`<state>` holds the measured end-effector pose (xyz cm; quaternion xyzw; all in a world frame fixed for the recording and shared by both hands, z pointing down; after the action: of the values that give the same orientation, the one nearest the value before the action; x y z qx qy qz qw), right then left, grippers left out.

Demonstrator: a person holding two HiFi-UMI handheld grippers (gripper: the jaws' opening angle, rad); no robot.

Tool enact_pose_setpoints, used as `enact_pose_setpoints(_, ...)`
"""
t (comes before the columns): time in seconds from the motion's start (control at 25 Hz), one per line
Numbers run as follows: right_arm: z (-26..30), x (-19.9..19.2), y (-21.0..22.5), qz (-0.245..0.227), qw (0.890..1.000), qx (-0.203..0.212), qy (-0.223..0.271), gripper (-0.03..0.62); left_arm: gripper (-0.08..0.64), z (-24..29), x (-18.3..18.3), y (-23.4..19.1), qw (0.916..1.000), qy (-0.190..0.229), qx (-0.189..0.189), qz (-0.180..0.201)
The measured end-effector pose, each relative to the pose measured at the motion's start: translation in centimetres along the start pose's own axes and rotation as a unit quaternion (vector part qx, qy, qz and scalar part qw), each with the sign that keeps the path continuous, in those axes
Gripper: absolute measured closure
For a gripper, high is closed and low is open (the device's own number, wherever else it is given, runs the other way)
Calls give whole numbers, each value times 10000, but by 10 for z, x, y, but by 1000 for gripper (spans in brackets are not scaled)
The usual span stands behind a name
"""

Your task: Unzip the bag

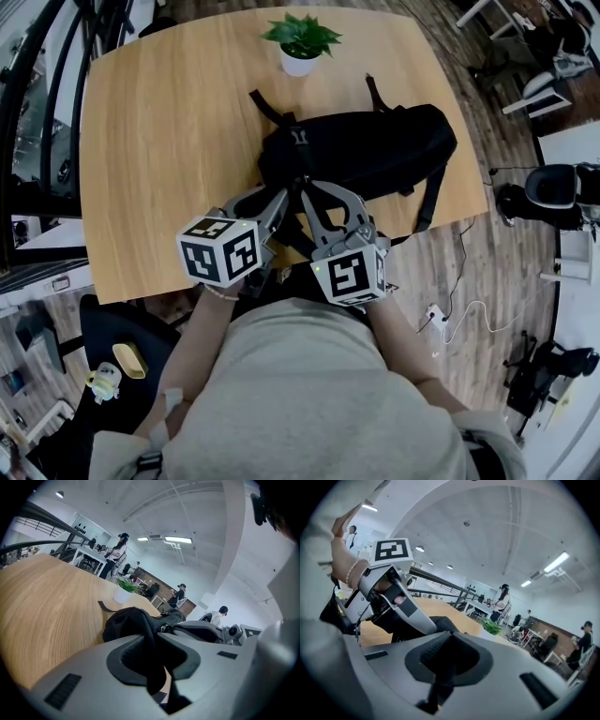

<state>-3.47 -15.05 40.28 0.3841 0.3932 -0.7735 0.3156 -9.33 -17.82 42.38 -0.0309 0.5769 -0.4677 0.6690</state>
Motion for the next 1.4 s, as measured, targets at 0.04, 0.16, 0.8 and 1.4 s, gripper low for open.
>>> enact_pose_setpoints(0.04, 1, 0, 2, 183, 9998, 0, 32, 577, 483, 0, 0, 0, 10000, -15, -11, 13)
enact_pose_setpoints(0.16, 2, 0, 7, 954, 9953, 102, 82, 583, 483, 0, -1, 1, 9999, -63, -63, 71)
enact_pose_setpoints(0.8, -11, -21, 44, 2257, 9737, 223, 208, 583, 482, 0, 9, -7, 9996, 254, 133, 86)
enact_pose_setpoints(1.4, -24, -60, 110, 1958, 9778, 682, 291, 581, 482, -3, 0, -13, 9856, 756, 1512, 19)
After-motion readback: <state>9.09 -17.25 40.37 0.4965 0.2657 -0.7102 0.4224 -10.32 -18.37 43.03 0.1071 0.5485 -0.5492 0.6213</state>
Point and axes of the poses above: the fingertips, and each gripper's own axes: z forward along the fingers, y to its right, x out of its top, the point moved 2 cm from there along -z, backward along the fingers, and after that the axes turned 3 degrees about z, right-handed, at the moved point
